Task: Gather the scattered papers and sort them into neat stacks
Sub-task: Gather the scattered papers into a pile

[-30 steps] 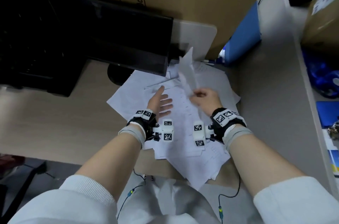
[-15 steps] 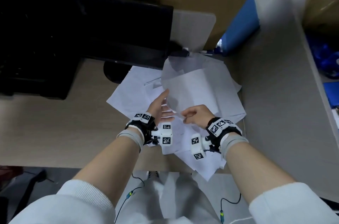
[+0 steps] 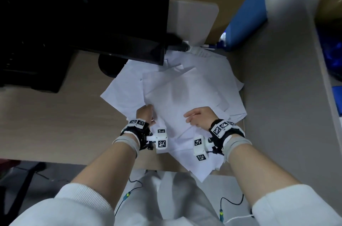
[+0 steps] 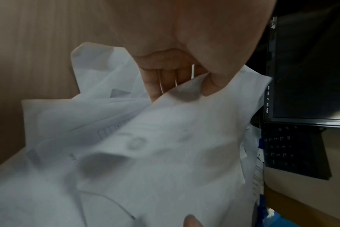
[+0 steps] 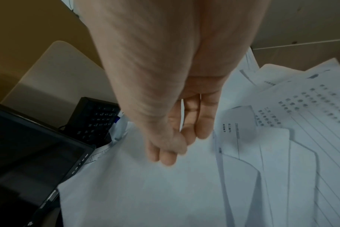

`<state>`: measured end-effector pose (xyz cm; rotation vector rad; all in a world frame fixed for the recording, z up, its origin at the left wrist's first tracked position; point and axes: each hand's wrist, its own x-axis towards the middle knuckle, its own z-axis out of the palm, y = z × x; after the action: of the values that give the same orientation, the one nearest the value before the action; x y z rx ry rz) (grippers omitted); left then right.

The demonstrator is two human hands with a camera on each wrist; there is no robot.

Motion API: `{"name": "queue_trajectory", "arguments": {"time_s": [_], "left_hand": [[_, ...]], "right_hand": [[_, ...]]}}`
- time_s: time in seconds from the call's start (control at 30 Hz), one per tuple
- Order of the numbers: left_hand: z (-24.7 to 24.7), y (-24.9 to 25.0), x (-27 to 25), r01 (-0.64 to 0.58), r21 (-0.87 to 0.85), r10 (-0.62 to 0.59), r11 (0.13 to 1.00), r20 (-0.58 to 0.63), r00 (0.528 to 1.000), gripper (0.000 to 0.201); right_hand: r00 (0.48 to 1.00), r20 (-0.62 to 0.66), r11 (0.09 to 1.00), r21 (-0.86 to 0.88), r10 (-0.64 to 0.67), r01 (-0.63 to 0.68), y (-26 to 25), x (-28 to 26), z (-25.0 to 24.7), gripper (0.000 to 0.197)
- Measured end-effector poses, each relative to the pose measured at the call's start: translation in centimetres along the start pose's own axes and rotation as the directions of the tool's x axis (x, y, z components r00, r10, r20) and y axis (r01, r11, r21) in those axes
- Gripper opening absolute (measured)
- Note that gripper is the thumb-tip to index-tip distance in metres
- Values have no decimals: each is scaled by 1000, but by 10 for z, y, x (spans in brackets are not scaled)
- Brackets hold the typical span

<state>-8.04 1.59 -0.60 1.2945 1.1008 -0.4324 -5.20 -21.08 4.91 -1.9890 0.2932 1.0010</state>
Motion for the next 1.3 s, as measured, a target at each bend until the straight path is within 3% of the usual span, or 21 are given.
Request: {"name": "queue_trajectory", "arguments": {"time_s": [0.1, 0.17, 0.27, 0.33, 0.43, 0.5, 0.63, 0.73, 0.83, 0.97, 1.03, 1.17, 1.23, 1.3], "left_hand": [[2, -1, -3, 23, 57, -20, 998, -46, 999, 14], [4, -3, -6, 0, 165, 13, 986, -83, 996, 19], [7, -18, -5, -46, 207, 72, 977, -118, 990, 8], [9, -27, -6, -49, 148, 72, 988, -150, 986, 9], [14, -32, -10, -63, 94, 76, 994, -149, 986, 7], [16, -33, -13, -85, 82, 95, 993, -126, 988, 10], [15, -40, -10, -109, 96, 121, 989, -127, 984, 20], [16, -28, -27, -145, 134, 167, 980, -174, 970, 15], [11, -10, -42, -184, 162, 222, 970, -263, 939, 14], [1, 14, -52, -290, 107, 309, 951, -319, 896, 15], [1, 30, -63, -341, 77, 348, 937, -308, 886, 17], [7, 59, -76, -449, 40, 444, 893, -252, 860, 20], [14, 66, -82, -459, 2, 451, 889, -182, 874, 24], [21, 67, -87, -413, -64, 410, 908, -58, 910, 24]], "right_hand": [[989, -128, 995, -64, 72, -81, 5, 16, -11, 17], [980, -117, 979, -106, 160, -172, 13, 31, -18, 5], [942, -129, 933, -150, 309, -326, 52, 73, -25, 46], [910, -185, 905, -146, 371, -399, 83, 105, -25, 71], [881, -209, 885, -109, 425, -453, 53, 75, -21, 84], [879, -230, 897, -51, 417, -439, 48, 72, -22, 75], [908, -319, 950, -60, 272, -306, 45, 69, -32, 35], [916, -362, 971, -93, 173, -220, 38, 66, -44, 29], [878, -449, 977, -46, 166, -209, 26, 56, -56, 18], [863, -494, 988, -39, 108, -147, 4, 40, -63, 24], [863, -500, 993, -52, 65, -105, -11, 30, -64, 32], [879, -477, 997, -60, 13, -47, -37, 20, -57, 28], [893, -450, 999, -38, 8, -28, -48, 13, -52, 19], [916, -400, 1000, -17, -5, -2, -54, 10, -42, 23]]}}
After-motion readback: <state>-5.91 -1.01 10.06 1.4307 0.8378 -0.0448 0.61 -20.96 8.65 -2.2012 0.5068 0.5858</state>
